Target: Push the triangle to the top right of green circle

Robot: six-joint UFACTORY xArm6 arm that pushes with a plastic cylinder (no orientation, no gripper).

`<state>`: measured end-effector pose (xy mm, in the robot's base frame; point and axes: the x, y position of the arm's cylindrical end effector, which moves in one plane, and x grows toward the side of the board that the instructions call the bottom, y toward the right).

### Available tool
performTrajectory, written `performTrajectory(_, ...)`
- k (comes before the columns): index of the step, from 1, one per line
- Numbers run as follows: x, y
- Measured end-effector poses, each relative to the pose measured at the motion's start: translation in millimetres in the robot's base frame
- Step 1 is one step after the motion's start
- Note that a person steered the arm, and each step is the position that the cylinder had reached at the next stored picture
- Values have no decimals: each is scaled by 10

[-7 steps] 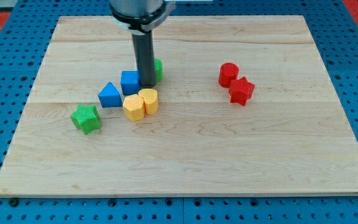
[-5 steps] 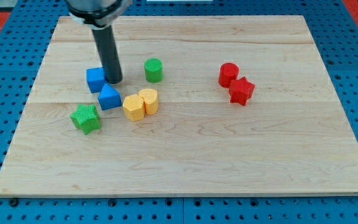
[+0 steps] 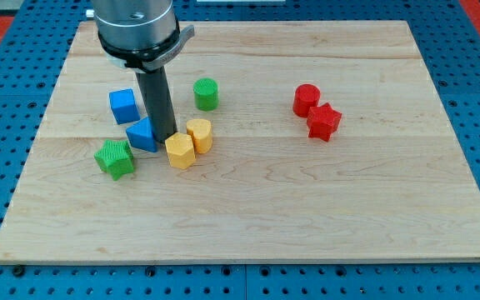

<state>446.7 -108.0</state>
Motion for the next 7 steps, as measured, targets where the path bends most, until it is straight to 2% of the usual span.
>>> performTrajectory(2, -121, -349)
performTrajectory(3, 1, -285)
performTrajectory(4, 395, -242)
performTrajectory(6, -59, -654)
performTrajectory(7, -309, -654)
